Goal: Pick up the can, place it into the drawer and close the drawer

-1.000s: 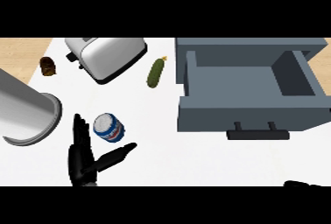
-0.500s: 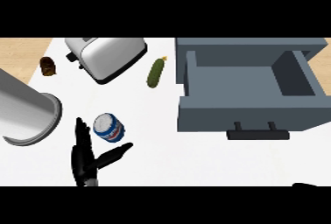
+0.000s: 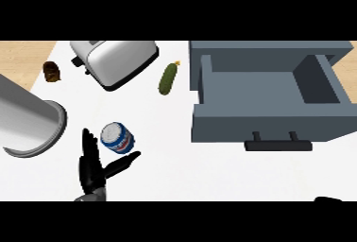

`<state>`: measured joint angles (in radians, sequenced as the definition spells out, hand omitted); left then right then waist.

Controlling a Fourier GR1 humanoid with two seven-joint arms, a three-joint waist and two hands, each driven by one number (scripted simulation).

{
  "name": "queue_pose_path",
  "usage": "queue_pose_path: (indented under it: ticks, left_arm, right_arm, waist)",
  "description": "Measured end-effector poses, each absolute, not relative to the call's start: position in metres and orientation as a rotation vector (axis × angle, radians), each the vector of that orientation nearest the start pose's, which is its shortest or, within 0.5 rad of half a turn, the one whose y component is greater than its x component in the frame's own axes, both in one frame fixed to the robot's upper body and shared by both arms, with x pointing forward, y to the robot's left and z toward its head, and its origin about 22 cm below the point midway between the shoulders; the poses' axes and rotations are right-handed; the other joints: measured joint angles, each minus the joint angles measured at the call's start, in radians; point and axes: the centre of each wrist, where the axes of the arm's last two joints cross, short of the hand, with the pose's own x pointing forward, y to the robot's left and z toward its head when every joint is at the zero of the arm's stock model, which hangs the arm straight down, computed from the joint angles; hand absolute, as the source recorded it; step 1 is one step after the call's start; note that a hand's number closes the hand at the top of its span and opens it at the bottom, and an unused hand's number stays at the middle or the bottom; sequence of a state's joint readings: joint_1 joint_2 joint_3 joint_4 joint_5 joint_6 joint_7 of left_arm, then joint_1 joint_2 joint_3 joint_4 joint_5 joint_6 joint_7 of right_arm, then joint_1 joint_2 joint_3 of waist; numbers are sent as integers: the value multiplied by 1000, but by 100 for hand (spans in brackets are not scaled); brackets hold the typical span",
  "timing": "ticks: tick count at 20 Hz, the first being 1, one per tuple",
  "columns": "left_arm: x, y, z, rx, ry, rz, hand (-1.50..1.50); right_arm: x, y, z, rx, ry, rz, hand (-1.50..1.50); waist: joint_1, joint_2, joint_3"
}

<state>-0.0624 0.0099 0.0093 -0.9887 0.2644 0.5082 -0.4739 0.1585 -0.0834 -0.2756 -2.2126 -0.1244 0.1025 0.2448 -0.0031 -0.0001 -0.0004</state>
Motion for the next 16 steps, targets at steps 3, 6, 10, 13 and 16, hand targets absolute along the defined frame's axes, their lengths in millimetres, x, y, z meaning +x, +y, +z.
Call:
queue_pose_path:
  ticks: [3,6,10,13,16]
  left_arm:
    - [231,230,-128,435,-1415,399,-150]
    - [240,234,-135,429,-1423,394,-150]
    - [257,241,-133,405,-1444,378,-150]
    - [268,247,-131,356,-1449,340,-150]
    - [278,246,-130,311,-1462,325,150]
  right_arm:
    - [164,-297,128,-209,-1835,-66,-150]
    - [163,-295,132,-207,-1833,-61,-150]
    - [160,-298,137,-216,-1834,-61,-150]
    - [167,-300,140,-214,-1839,-61,-150]
    - [166,-301,140,-215,-1842,-53,-150]
  waist:
    - [0,0,0]
    - [-2,1,0]
    - [-3,1,0]
    - [-4,1,0]
    - [-5,1,0]
